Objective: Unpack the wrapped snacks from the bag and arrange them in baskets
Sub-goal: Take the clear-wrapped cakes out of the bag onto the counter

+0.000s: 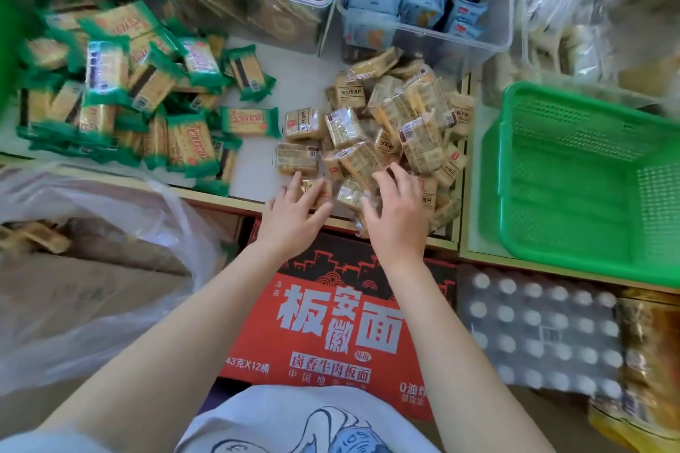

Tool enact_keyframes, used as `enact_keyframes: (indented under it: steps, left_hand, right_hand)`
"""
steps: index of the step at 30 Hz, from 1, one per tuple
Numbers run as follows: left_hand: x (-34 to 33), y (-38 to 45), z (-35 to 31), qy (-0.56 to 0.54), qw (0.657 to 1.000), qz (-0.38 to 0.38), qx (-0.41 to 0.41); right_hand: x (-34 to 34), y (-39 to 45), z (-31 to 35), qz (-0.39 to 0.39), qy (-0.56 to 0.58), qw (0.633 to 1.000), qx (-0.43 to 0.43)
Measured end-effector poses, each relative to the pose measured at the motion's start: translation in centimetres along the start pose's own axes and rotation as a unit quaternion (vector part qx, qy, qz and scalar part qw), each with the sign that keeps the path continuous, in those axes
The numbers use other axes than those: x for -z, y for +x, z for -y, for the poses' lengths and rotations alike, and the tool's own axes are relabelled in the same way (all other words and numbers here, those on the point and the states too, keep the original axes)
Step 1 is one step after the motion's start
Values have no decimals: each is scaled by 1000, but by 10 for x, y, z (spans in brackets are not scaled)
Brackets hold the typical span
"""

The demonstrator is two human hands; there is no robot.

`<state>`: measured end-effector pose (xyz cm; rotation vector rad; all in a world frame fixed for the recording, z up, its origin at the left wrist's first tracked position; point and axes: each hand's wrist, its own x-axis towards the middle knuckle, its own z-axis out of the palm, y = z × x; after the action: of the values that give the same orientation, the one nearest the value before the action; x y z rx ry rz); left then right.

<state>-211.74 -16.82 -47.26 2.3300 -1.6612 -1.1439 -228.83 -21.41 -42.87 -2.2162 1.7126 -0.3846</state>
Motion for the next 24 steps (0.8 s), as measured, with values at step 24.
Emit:
enact_keyframes:
  steps: [24]
  left_hand:
    - [-15, -172, 388, -98, 957, -20, 274]
  right_hand:
    - [-254, -112, 318, 452, 73, 889, -20]
